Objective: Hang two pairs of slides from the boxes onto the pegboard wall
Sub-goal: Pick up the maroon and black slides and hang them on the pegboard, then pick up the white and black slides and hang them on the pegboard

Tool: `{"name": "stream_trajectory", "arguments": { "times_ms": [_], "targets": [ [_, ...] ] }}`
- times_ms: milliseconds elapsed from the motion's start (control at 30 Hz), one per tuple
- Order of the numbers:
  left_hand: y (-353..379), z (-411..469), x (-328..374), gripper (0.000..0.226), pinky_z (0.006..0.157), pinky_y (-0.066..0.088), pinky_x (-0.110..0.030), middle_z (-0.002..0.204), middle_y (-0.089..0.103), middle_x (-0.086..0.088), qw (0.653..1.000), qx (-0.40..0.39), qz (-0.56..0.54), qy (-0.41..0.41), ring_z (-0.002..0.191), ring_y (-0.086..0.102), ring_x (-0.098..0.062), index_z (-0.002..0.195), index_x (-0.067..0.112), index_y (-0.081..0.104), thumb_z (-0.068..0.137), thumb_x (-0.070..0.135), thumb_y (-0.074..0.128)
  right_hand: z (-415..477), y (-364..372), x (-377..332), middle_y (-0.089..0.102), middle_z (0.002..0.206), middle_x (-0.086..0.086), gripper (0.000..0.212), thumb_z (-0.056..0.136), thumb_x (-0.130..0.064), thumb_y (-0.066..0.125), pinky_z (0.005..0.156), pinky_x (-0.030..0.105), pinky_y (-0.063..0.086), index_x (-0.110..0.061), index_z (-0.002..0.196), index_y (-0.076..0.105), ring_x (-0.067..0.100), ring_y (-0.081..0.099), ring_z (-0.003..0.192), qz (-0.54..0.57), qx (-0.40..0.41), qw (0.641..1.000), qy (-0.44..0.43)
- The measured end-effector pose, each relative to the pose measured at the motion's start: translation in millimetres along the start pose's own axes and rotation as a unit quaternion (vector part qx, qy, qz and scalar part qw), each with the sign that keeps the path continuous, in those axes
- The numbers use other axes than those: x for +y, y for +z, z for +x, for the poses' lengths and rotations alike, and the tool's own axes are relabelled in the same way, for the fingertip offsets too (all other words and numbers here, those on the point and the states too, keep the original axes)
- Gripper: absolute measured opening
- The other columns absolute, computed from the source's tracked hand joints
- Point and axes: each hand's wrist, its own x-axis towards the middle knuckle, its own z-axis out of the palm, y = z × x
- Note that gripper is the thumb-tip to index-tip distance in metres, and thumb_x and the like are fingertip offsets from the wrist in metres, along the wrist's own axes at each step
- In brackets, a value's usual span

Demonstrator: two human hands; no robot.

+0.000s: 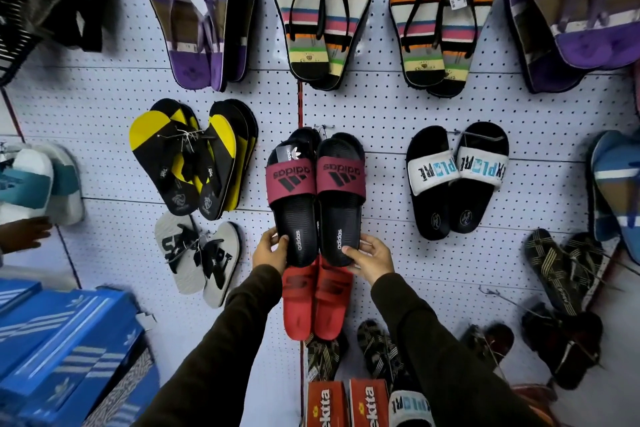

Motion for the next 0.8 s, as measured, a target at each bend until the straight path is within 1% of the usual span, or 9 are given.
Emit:
{"name": "stream_trajectory", "arguments": {
  "times_ms": [167, 267, 333, 433, 533, 600, 633, 733, 800],
  "targets": [
    [8, -21, -32, 0.041, 0.068, 0.054, -0.037, 0.112, 0.058, -0.001, 1.000, -0.006, -0.024, -0.019, 0.090, 0.059, -0.025, 0.130, 0.016, 0.050, 0.090, 0.017, 0.059, -13, -18, 26, 0.063, 0.115, 0.015, 0.050, 0.084, -0.004, 0.069, 0.069, 0.030, 0.058, -0.006, 0.129, 0.048, 0.023, 0.066, 0.083, -0.026, -0.007, 1.000, 0.003],
    [14, -38, -64, 0.036, 0.072, 0.055, -0.043, 0.098, 0.057, 0.002, 0.999, -0.012, -0.014, -0.050, 0.096, 0.060, -0.030, 0.124, 0.014, 0.051, 0.089, 0.015, 0.060, -21, -37, 52, 0.061, 0.117, 0.015, 0.043, 0.082, -0.005, 0.071, 0.065, 0.028, 0.058, -0.009, 0.121, 0.054, 0.022, 0.065, 0.085, -0.057, 0.009, 0.998, 0.014],
    [22, -53, -88, 0.024, 0.066, 0.053, -0.036, 0.097, 0.058, -0.001, 0.997, -0.023, 0.003, -0.080, 0.089, 0.059, -0.029, 0.113, 0.018, 0.054, 0.091, 0.012, 0.058, -25, -53, 73, 0.062, 0.115, 0.015, 0.037, 0.081, -0.003, 0.071, 0.064, 0.028, 0.058, -0.013, 0.114, 0.057, 0.025, 0.065, 0.091, -0.075, 0.024, 0.996, 0.033],
    [33, -76, -126, 0.020, 0.082, 0.055, -0.046, 0.103, 0.061, -0.007, 0.993, -0.037, 0.044, -0.107, 0.088, 0.060, -0.027, 0.102, 0.025, 0.060, 0.089, 0.011, 0.059, -37, -84, 102, 0.062, 0.110, 0.013, 0.038, 0.083, 0.002, 0.067, 0.064, 0.028, 0.056, -0.007, 0.118, 0.058, 0.028, 0.061, 0.098, -0.104, 0.044, 0.991, 0.076],
    [42, -95, -170, 0.028, 0.094, 0.051, -0.038, 0.109, 0.062, -0.005, 0.980, -0.077, 0.125, -0.133, 0.099, 0.061, -0.023, 0.114, 0.019, 0.064, 0.087, 0.014, 0.060, -48, -124, 135, 0.065, 0.113, 0.014, 0.038, 0.081, -0.001, 0.070, 0.079, 0.045, 0.058, -0.009, 0.117, 0.061, 0.031, 0.064, 0.102, -0.153, 0.079, 0.978, 0.116],
    [47, -108, -205, 0.025, 0.095, 0.053, -0.047, 0.107, 0.068, -0.005, 0.969, -0.086, 0.167, -0.161, 0.104, 0.067, -0.031, 0.101, 0.036, 0.066, 0.076, 0.031, 0.064, -56, -154, 159, 0.067, 0.115, 0.014, 0.034, 0.078, -0.008, 0.073, 0.087, 0.050, 0.056, -0.018, 0.109, 0.065, 0.032, 0.066, 0.104, -0.205, 0.105, 0.964, 0.133],
    [50, -117, -217, 0.022, 0.092, 0.054, -0.051, 0.107, 0.070, -0.009, 0.964, -0.086, 0.181, -0.175, 0.101, 0.068, -0.034, 0.095, 0.038, 0.066, 0.074, 0.034, 0.064, -61, -170, 171, 0.066, 0.114, 0.012, 0.032, 0.078, -0.010, 0.073, 0.088, 0.049, 0.056, -0.020, 0.108, 0.065, 0.031, 0.065, 0.103, -0.222, 0.116, 0.956, 0.151],
    [63, -147, -234, 0.025, 0.087, 0.052, -0.041, 0.102, 0.067, -0.015, 0.952, -0.095, 0.210, -0.200, 0.093, 0.064, -0.031, 0.110, 0.013, 0.066, 0.087, 0.014, 0.059, -84, -212, 189, 0.065, 0.111, 0.013, 0.032, 0.080, -0.007, 0.071, 0.090, 0.044, 0.054, -0.011, 0.111, 0.065, 0.028, 0.060, 0.097, -0.239, 0.180, 0.930, 0.213],
    [72, -162, -252, 0.028, 0.087, 0.051, -0.039, 0.106, 0.068, -0.020, 0.936, -0.121, 0.248, -0.218, 0.099, 0.065, -0.034, 0.115, 0.006, 0.064, 0.089, 0.013, 0.059, -97, -244, 204, 0.066, 0.119, 0.013, 0.037, 0.078, -0.005, 0.072, 0.098, 0.042, 0.049, -0.006, 0.113, 0.064, 0.028, 0.061, 0.105, -0.256, 0.201, 0.911, 0.253]
  ]
}}
